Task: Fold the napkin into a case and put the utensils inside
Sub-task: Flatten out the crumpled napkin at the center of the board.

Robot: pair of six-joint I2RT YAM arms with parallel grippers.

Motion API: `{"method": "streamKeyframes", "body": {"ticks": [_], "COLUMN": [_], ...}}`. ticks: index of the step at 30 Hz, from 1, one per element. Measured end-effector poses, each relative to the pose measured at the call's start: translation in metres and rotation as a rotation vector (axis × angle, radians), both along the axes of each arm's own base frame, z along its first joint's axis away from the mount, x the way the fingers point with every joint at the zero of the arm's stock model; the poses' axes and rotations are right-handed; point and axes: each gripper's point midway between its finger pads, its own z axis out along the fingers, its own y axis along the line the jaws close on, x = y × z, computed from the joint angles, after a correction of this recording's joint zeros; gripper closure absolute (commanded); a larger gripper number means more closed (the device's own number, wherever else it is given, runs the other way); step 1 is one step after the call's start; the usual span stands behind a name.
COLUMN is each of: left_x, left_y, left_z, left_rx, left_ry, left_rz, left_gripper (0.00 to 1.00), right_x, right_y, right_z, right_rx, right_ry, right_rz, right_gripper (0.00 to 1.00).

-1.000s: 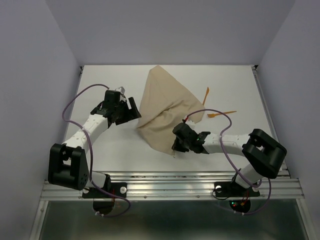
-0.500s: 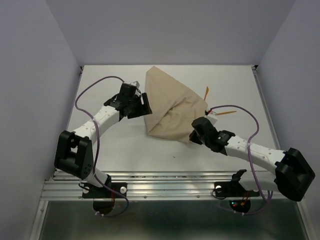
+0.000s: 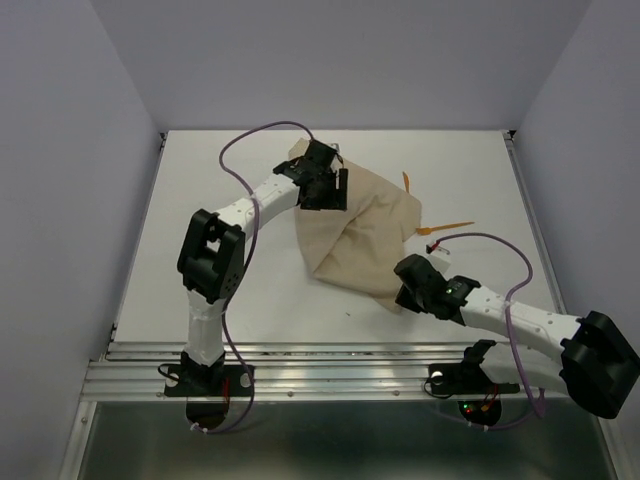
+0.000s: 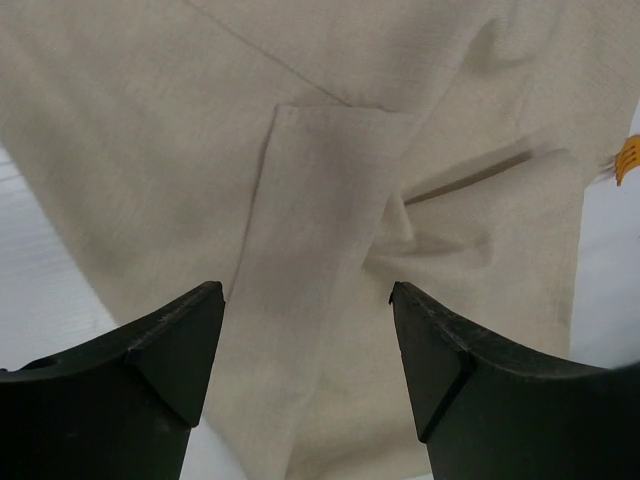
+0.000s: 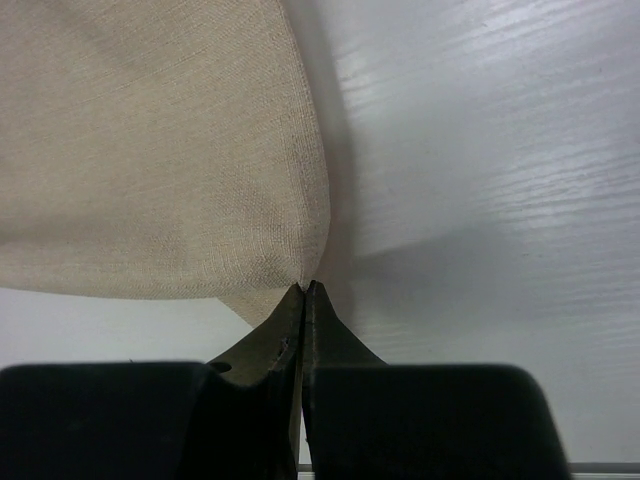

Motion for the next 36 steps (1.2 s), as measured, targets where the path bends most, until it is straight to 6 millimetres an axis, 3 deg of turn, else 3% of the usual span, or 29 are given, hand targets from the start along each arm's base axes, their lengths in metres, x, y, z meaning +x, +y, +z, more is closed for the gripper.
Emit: {"method": "streamKeyframes", "body": {"ticks": [5,10,11,12,14,18,20,21,24,31,34,36], "left_x": [-0.004,0.001,0.006,0.012,0.016,0.016,0.015,0.015,0.015,0.031,0.048,0.065], "left_y": [-0.044,-0.062,-0.064,-0.066,-0.066,-0.060,-0.057,-0.056,-0.054,-0.036,-0.013,0.015], "left_z": [-0.016,-0.031,-0.033,-0.037,-0.046,-0.064,-0.071,-0.072,-0.073,-0.045,-0.009,0.022], "left_rx": [0.017,0.026,0.027,0.031,0.043,0.084,0.099,0.104,0.120,0.143,0.083,0.026], "left_ry": [0.011,0.033,0.031,0.030,0.038,0.070,0.083,0.085,0.084,0.033,-0.002,-0.039], "left_rz": [-0.100,-0.144,-0.144,-0.144,-0.140,-0.133,-0.131,-0.132,-0.132,-0.099,-0.052,0.006], "left_gripper": [0.21,0.35,0.42,0.55,0.64,0.70,0.85,1.00,1.00,1.00,1.00,1.00], "right_x": [-0.006,-0.006,-0.006,-0.006,-0.006,-0.006,-0.005,-0.005,-0.007,-0.003,0.018,0.045], "right_y": [-0.004,-0.005,-0.005,-0.005,-0.005,-0.004,-0.003,-0.004,-0.006,-0.009,-0.010,-0.015], "right_z": [-0.003,-0.003,-0.003,-0.003,-0.003,0.002,0.005,0.006,0.003,-0.007,0.000,0.012], "right_rx": [-0.002,0.001,0.001,0.001,0.002,0.020,0.032,0.035,0.028,-0.040,-0.079,-0.092], "right_ry": [0.021,0.024,0.024,0.025,0.024,0.009,-0.002,-0.006,0.001,0.030,0.024,-0.003], "right_rz": [-0.020,-0.025,-0.025,-0.025,-0.025,-0.027,-0.027,-0.027,-0.027,-0.016,-0.013,-0.036], "right_gripper": [0.99,0.99,0.99,0.99,0.99,0.99,0.99,0.99,0.99,0.99,0.99,0.99]}}
